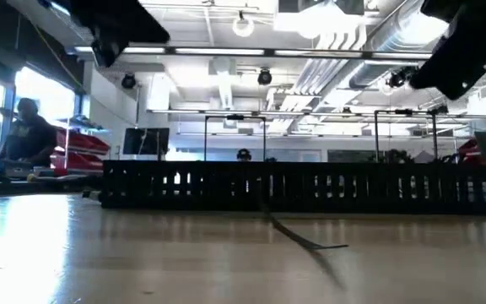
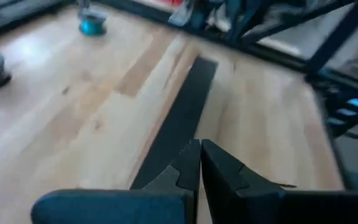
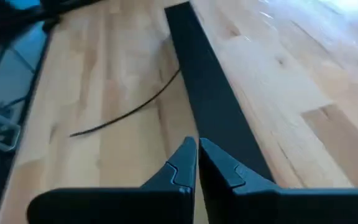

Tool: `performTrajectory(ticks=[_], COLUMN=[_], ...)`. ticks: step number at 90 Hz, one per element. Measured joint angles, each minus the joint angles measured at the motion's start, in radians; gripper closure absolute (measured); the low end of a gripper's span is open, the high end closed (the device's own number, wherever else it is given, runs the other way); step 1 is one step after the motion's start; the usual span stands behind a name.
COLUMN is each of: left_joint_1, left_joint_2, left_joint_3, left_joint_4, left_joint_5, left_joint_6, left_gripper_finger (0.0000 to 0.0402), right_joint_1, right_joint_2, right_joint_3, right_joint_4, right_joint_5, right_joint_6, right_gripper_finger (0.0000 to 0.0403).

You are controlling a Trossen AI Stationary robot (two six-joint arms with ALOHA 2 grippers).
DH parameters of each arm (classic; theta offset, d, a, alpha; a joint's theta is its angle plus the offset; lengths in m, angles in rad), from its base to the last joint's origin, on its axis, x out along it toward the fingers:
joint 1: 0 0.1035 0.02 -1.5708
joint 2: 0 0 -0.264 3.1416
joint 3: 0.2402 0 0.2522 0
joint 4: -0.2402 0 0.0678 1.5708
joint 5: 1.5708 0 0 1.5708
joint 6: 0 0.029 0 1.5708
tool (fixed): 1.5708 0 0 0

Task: Ziptie cables
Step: Return to Home Position

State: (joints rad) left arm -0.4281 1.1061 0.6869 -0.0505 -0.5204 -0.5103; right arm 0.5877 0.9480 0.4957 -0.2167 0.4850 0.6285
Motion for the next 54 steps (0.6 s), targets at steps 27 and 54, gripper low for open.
performTrajectory(ticks=[27, 54], left_joint_1=[0.071, 0.254], left_joint_2=[-0.28, -0.445], left_joint_3=[-0.212, -0.516], left_joint_4=[0.056, 0.454], left_joint_5=[0.017, 0.187], left_joint_6=[-0.047, 0.027], left_gripper_finger=[0.0402, 0.0401], right_joint_1=[-0.102, -0.366], right_joint_2=[-0.485, -0.847], right_joint_3=[-0.164, -0.337], right_joint_4=[-0.058, 0.064], right_joint_5=[-0.155, -0.411], right_joint_6=[-0.088, -0.178], right_gripper_finger=[0.0403, 0.0403])
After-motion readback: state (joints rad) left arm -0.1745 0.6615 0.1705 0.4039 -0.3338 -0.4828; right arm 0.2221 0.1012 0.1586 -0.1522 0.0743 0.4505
